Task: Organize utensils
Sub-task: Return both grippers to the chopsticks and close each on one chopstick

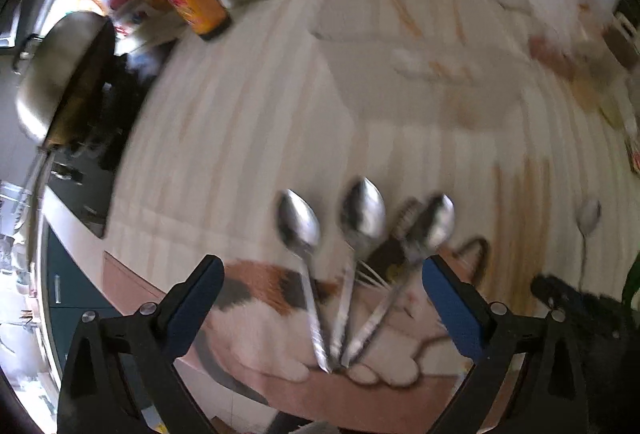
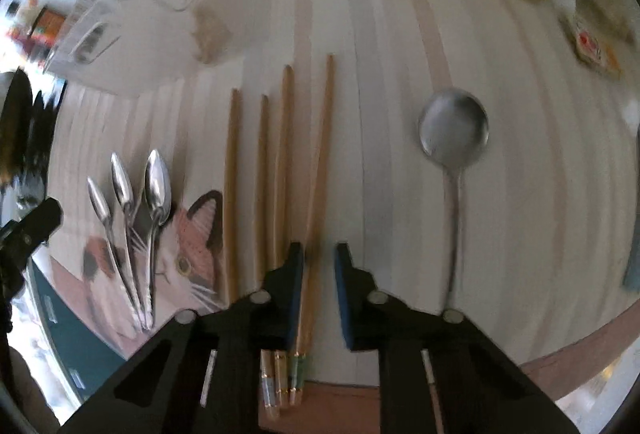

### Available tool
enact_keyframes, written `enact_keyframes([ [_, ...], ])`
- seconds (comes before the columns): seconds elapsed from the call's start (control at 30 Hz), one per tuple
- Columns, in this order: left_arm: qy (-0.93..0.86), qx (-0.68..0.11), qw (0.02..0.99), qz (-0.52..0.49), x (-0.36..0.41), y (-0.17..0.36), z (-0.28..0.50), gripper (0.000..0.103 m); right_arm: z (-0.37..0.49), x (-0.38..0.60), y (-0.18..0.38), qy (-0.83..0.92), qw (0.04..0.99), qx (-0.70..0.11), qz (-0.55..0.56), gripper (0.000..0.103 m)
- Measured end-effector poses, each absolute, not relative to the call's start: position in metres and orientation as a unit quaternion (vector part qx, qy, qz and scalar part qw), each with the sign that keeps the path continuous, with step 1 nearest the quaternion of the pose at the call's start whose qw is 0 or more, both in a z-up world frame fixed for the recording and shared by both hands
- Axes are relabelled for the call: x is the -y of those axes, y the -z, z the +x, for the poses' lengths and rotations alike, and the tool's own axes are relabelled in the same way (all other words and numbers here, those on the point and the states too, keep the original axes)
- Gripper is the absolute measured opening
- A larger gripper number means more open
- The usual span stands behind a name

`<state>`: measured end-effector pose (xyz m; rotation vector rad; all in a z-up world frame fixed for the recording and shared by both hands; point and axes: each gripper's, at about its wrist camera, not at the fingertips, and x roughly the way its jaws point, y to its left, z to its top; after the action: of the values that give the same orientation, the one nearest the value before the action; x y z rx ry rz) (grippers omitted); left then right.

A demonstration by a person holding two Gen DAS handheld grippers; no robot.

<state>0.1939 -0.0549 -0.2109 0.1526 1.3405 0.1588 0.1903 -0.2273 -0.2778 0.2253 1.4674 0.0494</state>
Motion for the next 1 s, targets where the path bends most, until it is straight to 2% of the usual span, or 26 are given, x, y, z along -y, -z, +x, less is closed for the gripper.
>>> enact_keyframes([
  [0.07, -0.050, -0.637, 0.767, 0.058, 0.067, 0.221, 0.191, 0.101, 0.187, 0.231, 0.272, -0.024, 0.738, -0.666, 0.104, 0.005],
  [0.13, -0.025, -0.652, 0.756, 0.048, 0.080, 0.233, 0.189, 0.096, 0.182, 0.239, 0.266, -0.003, 0.739, -0.668, 0.084, 0.005],
  [0.23, 0.013, -0.671, 0.740, 0.044, 0.101, 0.248, 0.189, 0.082, 0.170, 0.262, 0.261, 0.009, 0.735, -0.672, 0.089, 0.005],
  [0.3, 0.032, -0.683, 0.728, 0.049, 0.115, 0.260, 0.190, 0.066, 0.162, 0.275, 0.257, 0.014, 0.730, -0.676, 0.098, 0.005],
  [0.33, 0.041, -0.688, 0.723, 0.051, 0.121, 0.265, 0.191, 0.063, 0.158, 0.281, 0.255, 0.019, 0.728, -0.678, 0.096, 0.005],
  [0.47, 0.058, -0.699, 0.711, 0.059, 0.133, 0.279, 0.195, 0.032, 0.145, 0.297, 0.250, 0.027, 0.722, -0.682, 0.112, 0.005],
  [0.53, 0.066, -0.692, 0.716, 0.059, 0.134, 0.278, 0.196, 0.023, 0.140, 0.301, 0.248, 0.031, 0.721, -0.683, 0.117, 0.005],
  [0.6, 0.070, -0.691, 0.717, 0.064, 0.135, 0.278, 0.196, 0.005, 0.139, 0.302, 0.246, 0.034, 0.720, -0.683, 0.116, 0.006],
  [1.0, 0.062, -0.709, 0.702, 0.030, 0.083, 0.278, 0.160, 0.004, 0.110, 0.280, 0.250, 0.023, 0.702, -0.705, 0.098, 0.007],
])
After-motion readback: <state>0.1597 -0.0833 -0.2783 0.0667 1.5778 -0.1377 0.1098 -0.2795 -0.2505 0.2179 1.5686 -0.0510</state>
